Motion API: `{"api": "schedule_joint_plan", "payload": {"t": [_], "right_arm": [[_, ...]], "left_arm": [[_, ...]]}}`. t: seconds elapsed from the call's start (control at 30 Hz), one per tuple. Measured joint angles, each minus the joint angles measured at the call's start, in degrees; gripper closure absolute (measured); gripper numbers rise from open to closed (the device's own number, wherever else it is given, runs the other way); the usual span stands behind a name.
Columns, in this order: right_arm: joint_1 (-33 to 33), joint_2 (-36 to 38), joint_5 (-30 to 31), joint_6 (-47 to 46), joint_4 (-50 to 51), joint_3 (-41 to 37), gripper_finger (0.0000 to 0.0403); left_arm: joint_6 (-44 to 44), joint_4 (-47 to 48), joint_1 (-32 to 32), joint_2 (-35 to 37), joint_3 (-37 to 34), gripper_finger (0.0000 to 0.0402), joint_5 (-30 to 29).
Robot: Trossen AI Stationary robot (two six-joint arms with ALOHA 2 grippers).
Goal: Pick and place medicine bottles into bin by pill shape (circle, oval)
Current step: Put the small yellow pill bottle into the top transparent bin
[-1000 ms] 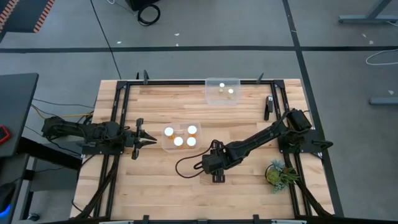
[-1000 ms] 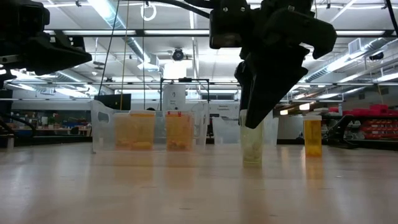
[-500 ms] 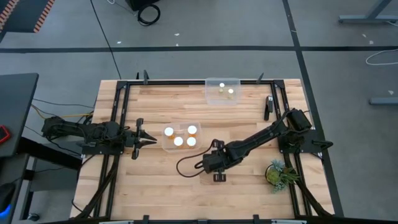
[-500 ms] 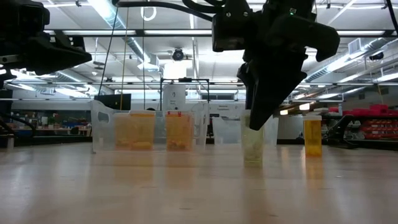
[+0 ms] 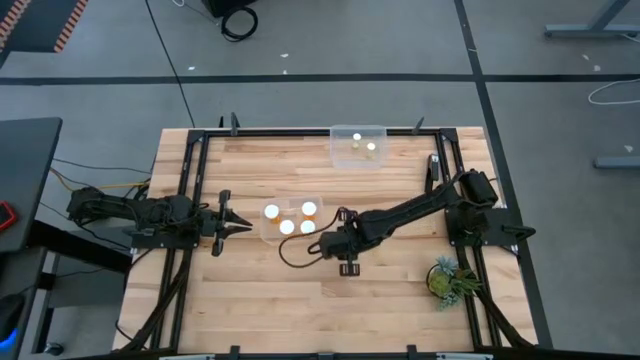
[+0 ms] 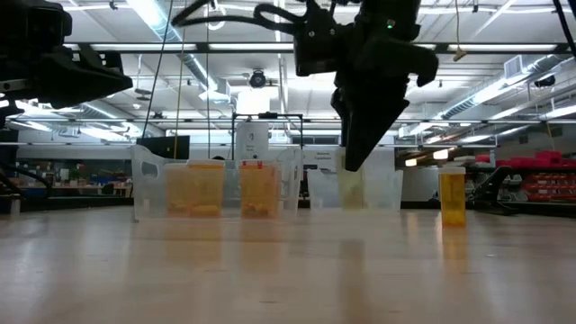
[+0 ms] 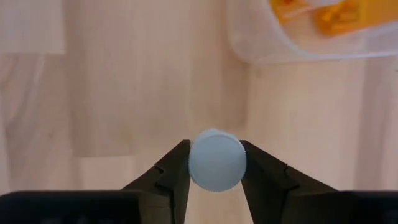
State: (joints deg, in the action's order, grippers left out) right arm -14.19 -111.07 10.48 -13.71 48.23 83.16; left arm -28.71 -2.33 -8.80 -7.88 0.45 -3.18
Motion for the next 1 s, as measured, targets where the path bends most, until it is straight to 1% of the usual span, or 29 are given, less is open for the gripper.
{"api": "schedule_joint_plan", "payload": {"t": [0.37,0.5,0.7,0.77,0.9,1.0], "right_arm": [[6.7,0.0,0.2,4.3,5.8,0.9,0.0270],[8.9,0.0,4.9,5.0,9.0,1.1,0.0270],[12.2,0.0,15.0,4.5,14.8,3.3,0.0270],[13.2,0.0,17.8,4.5,14.8,4.0,0.0270],[15.2,0.0,20.6,5.1,15.3,4.7,0.0270],[16.8,0.0,21.1,6.4,15.4,4.8,0.0270]], "left_arm": [[0.0,0.0,0.0,0.0,0.0,0.0340,0.0],[0.0,0.0,0.0,0.0,0.0,0.0344,0.0],[0.0,0.0,0.0,0.0,0.0,0.0351,0.0],[0.0,0.0,0.0,0.0,0.0,0.0350,0.0],[0.0,0.0,0.0,0.0,0.0,0.0344,0.0],[0.0,0.0,0.0,0.0,0.0,0.0341,0.0]]}}
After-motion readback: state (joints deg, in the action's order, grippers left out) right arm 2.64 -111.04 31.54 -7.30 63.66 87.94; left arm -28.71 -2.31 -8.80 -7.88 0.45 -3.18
